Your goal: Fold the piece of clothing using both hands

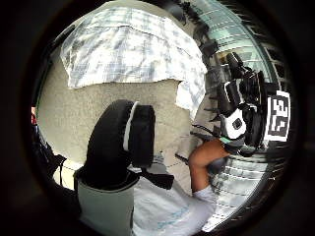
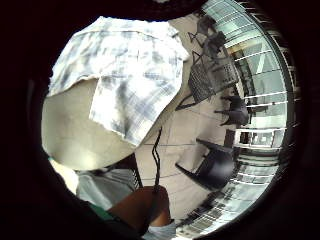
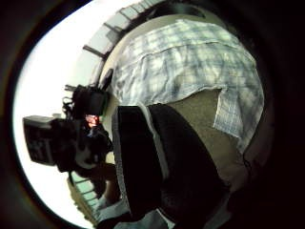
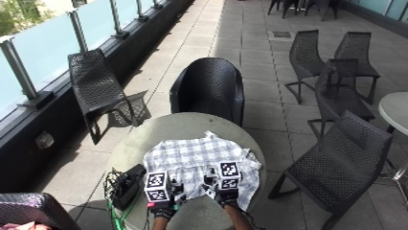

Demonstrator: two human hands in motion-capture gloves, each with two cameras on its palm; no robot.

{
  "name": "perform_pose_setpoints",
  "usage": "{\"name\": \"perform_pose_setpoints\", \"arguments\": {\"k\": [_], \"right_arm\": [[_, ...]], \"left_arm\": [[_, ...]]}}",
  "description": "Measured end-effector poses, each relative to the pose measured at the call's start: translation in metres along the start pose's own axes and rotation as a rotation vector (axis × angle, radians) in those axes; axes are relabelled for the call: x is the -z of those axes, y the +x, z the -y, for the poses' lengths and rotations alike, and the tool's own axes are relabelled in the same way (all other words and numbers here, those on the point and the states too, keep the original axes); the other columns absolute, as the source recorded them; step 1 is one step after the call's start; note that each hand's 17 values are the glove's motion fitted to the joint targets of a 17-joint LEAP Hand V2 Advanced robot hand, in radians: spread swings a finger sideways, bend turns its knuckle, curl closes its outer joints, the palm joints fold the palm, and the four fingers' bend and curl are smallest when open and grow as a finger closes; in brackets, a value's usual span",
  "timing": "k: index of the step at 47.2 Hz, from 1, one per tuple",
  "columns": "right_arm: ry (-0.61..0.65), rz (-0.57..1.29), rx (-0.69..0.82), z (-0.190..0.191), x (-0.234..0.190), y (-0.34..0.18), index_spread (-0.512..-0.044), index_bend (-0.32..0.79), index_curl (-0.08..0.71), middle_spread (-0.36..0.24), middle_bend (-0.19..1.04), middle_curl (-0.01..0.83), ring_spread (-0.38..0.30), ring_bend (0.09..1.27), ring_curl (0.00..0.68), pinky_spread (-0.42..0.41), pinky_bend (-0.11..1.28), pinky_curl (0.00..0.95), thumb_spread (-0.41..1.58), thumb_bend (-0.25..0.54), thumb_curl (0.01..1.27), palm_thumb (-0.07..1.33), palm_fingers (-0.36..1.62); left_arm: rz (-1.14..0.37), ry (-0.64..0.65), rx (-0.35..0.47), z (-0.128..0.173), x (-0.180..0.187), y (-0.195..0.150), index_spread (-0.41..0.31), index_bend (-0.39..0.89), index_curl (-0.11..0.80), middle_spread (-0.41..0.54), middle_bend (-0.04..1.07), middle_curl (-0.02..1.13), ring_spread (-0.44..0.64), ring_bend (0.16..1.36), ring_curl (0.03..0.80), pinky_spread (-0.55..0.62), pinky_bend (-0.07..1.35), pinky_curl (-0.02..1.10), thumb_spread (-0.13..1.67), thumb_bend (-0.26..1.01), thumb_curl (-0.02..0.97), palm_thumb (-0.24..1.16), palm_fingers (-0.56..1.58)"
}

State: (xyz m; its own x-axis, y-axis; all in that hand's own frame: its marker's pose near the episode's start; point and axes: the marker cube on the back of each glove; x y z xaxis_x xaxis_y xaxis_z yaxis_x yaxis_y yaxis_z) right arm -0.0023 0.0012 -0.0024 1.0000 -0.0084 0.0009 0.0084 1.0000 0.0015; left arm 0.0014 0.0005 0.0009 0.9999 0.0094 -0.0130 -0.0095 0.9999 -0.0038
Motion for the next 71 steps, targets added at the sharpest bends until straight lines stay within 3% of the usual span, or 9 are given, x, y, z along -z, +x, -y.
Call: {"name": "perform_pose_setpoints", "arguments": {"k": [3,7,17,35,49,56,61,65,71], "right_arm": [[-0.002,0.000,0.004,-0.001,0.002,-0.002,-0.259,0.18,0.076,-0.049,0.21,0.073,0.078,0.20,0.040,0.151,0.43,0.095,0.57,0.089,0.04,0.16,0.22],[-0.002,0.002,0.014,-0.003,0.004,-0.005,-0.328,0.17,0.120,-0.063,0.20,0.111,0.103,0.20,0.069,0.201,0.46,0.132,0.79,0.084,0.06,0.17,0.20],[0.017,0.016,0.031,-0.002,0.007,-0.008,-0.399,0.16,0.185,-0.071,0.19,0.179,0.134,0.21,0.114,0.262,0.50,0.169,1.06,0.054,0.10,0.19,0.16],[0.034,0.011,0.013,-0.002,0.014,0.005,-0.422,0.17,0.253,-0.071,0.19,0.256,0.148,0.22,0.168,0.289,0.52,0.205,1.19,-0.010,0.16,0.21,0.13],[0.008,-0.028,-0.046,0.036,-0.023,0.047,-0.423,0.15,0.274,-0.071,0.19,0.288,0.152,0.22,0.198,0.296,0.55,0.224,1.17,-0.025,0.18,0.18,0.11],[-0.058,-0.042,-0.091,0.050,-0.052,0.064,-0.419,0.11,0.260,-0.065,0.20,0.306,0.153,0.25,0.217,0.297,0.58,0.237,1.14,-0.020,0.20,0.19,0.07],[-0.154,-0.025,-0.080,0.021,-0.026,0.055,-0.419,0.11,0.248,-0.058,0.21,0.314,0.152,0.27,0.229,0.297,0.60,0.245,1.13,-0.014,0.22,0.21,0.05],[-0.237,-0.047,-0.083,0.021,-0.041,0.062,-0.414,0.10,0.237,-0.055,0.21,0.321,0.154,0.29,0.238,0.297,0.63,0.253,1.11,-0.020,0.22,0.22,0.02],[-0.305,-0.045,-0.063,0.022,-0.059,0.067,-0.412,0.11,0.228,-0.039,0.20,0.325,0.163,0.29,0.245,0.296,0.67,0.265,1.09,-0.019,0.24,0.23,-0.03]], "left_arm": [[0.003,0.001,-0.001,0.001,-0.001,-0.001,-0.052,0.16,0.066,0.043,0.17,0.07,0.19,0.42,0.098,0.26,0.31,0.05,0.58,0.10,0.061,0.18,0.24],[0.013,-0.019,-0.006,-0.001,-0.003,-0.001,-0.065,0.16,0.105,0.056,0.18,0.11,0.26,0.45,0.137,0.35,0.34,0.08,0.79,0.09,0.091,0.20,0.21],[0.001,-0.007,-0.019,-0.005,0.005,0.002,-0.080,0.17,0.180,0.070,0.18,0.17,0.34,0.50,0.179,0.46,0.37,0.12,1.03,0.05,0.151,0.20,0.17],[0.021,0.000,-0.016,-0.006,0.011,0.001,-0.085,0.17,0.263,0.075,0.18,0.24,0.37,0.53,0.215,0.52,0.41,0.16,1.14,-0.02,0.221,0.22,0.12],[0.053,0.037,0.005,0.028,-0.011,0.003,-0.086,0.16,0.292,0.075,0.19,0.28,0.37,0.54,0.233,0.53,0.41,0.18,1.15,-0.02,0.251,0.21,0.11],[0.075,-0.013,0.013,0.054,-0.042,0.001,-0.080,0.13,0.287,0.082,0.19,0.30,0.37,0.56,0.246,0.53,0.43,0.20,1.16,-0.01,0.262,0.23,0.08],[0.098,-0.100,0.010,0.071,-0.070,-0.002,-0.073,0.09,0.269,0.092,0.20,0.31,0.37,0.59,0.257,0.53,0.46,0.21,1.16,-0.02,0.268,0.23,0.04],[0.096,-0.211,-0.016,0.081,-0.091,-0.006,-0.067,0.06,0.239,0.102,0.21,0.32,0.38,0.62,0.269,0.54,0.51,0.23,1.15,-0.02,0.272,0.23,-0.01],[0.015,-0.358,-0.094,0.038,-0.052,0.012,-0.058,0.08,0.214,0.111,0.22,0.33,0.38,0.65,0.275,0.54,0.54,0.24,1.15,-0.02,0.277,0.22,-0.03]]}}
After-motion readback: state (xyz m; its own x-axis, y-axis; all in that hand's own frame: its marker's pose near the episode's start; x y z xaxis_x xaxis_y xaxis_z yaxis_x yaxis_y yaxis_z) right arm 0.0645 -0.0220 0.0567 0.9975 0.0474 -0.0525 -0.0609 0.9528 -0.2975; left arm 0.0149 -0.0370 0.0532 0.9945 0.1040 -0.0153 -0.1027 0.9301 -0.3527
